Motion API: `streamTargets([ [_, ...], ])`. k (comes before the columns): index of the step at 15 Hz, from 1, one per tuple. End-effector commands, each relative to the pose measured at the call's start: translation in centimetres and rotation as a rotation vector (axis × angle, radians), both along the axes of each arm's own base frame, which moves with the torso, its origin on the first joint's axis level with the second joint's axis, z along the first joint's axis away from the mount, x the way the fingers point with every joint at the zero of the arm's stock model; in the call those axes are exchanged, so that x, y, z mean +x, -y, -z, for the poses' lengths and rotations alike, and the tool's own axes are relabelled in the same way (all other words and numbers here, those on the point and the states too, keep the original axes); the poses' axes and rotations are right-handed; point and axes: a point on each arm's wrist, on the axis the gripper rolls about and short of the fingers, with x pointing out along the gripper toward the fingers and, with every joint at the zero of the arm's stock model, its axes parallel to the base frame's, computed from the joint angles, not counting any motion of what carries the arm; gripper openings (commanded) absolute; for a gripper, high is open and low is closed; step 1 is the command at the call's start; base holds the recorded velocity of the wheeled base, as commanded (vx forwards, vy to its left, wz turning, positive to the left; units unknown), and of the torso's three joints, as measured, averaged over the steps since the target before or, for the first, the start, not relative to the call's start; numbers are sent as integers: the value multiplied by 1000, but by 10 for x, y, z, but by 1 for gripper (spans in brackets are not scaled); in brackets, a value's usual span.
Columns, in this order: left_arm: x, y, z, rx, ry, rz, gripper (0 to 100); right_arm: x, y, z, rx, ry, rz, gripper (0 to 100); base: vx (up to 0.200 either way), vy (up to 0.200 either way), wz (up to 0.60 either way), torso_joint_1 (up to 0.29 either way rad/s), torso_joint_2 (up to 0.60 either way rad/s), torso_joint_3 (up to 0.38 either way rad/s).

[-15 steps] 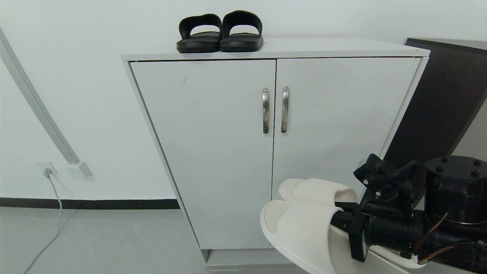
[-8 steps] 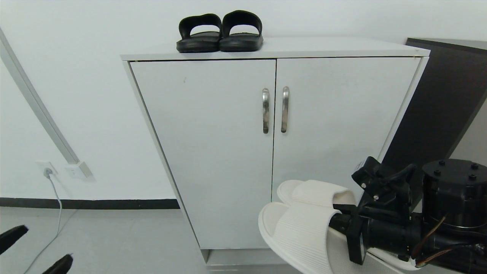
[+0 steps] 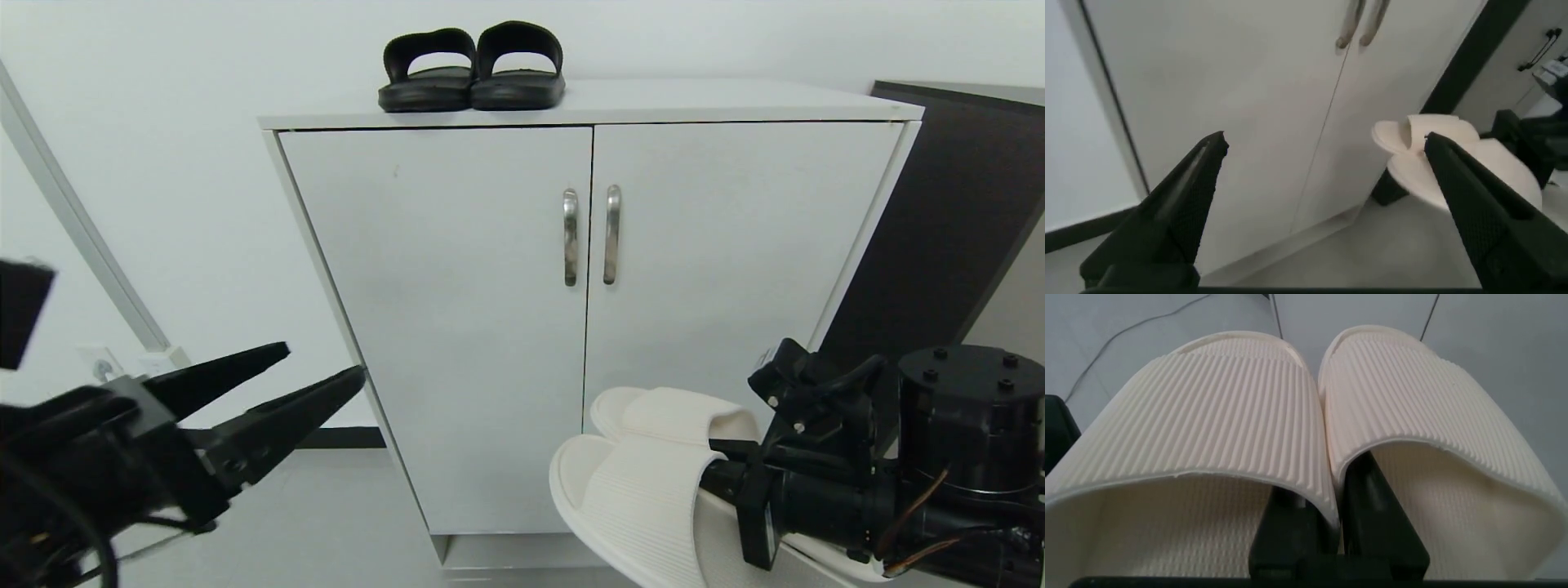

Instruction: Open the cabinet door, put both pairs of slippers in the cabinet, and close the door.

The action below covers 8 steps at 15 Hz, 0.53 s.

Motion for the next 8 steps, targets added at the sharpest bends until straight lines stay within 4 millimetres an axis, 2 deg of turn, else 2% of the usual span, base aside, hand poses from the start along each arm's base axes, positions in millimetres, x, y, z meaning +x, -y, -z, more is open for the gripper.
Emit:
streamTargets([
  [1,38,53,-10,27,-42,79,100,0,0,1,-3,-2,2,0,0,0,0,0,0,0],
  [4,57,91,-19,24,-35,195,100,0,1,3,-13,-7,14,0,0,0,0,0,0,0],
  [7,73,111,-35,-2,-5,294,100,1,0,3,-13,-7,15,0,0,0,0,0,0,0],
  [8,84,122,-36,-5,-2,340,100,1,0,4,-15,-8,16,0,0,0,0,0,0,0],
])
